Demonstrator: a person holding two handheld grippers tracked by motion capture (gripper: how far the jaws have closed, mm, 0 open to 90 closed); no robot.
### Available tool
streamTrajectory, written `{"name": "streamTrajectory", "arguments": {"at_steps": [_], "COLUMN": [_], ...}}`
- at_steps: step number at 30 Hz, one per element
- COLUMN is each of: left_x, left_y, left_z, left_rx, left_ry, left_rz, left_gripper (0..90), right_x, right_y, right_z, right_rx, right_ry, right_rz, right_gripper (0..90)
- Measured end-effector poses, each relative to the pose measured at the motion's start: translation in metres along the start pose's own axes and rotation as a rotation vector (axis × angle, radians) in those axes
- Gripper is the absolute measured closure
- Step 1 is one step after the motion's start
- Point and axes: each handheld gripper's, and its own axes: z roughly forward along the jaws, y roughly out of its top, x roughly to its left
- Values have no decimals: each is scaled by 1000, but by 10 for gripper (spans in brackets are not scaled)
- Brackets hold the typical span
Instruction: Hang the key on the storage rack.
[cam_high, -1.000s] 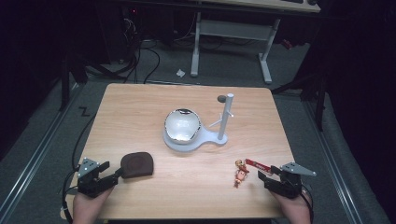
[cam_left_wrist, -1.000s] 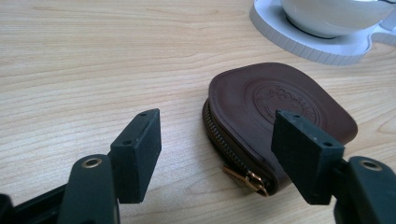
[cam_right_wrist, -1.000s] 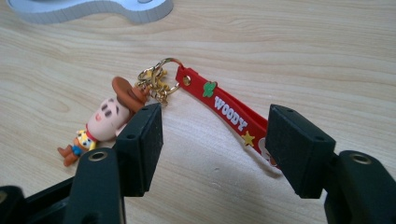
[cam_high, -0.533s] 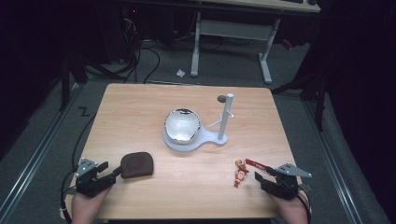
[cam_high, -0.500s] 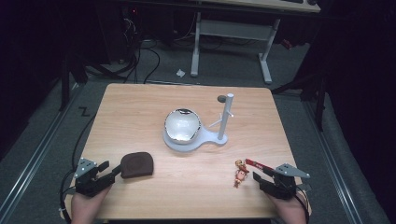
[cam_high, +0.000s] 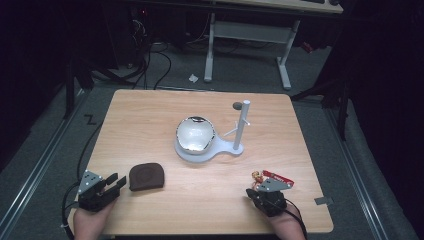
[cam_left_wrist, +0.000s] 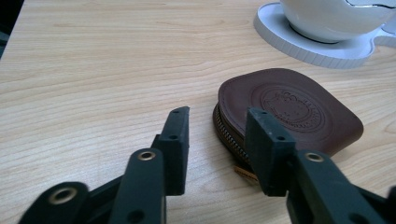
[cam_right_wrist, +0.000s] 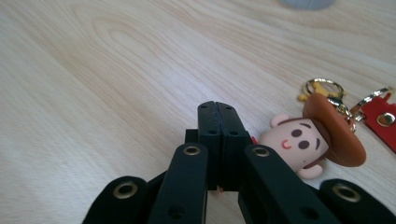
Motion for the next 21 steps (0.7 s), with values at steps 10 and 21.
{"name": "streamTrajectory", "arguments": {"at_steps": [10, 21], "left_x": [1, 2], "left_y": [3, 4], "left_z": [4, 7], "left_rx": [-15, -20], "left_ry": [-6, -11], "left_rz": [-9, -26], "left_gripper": [525, 457], "right_x": [-18, -29], "right_y": [-25, -37], "right_z": [-22, -43], "right_rx": [27, -23], "right_ry": [-51, -70], "right_rz": [37, 102], "right_gripper": [891, 825]}}
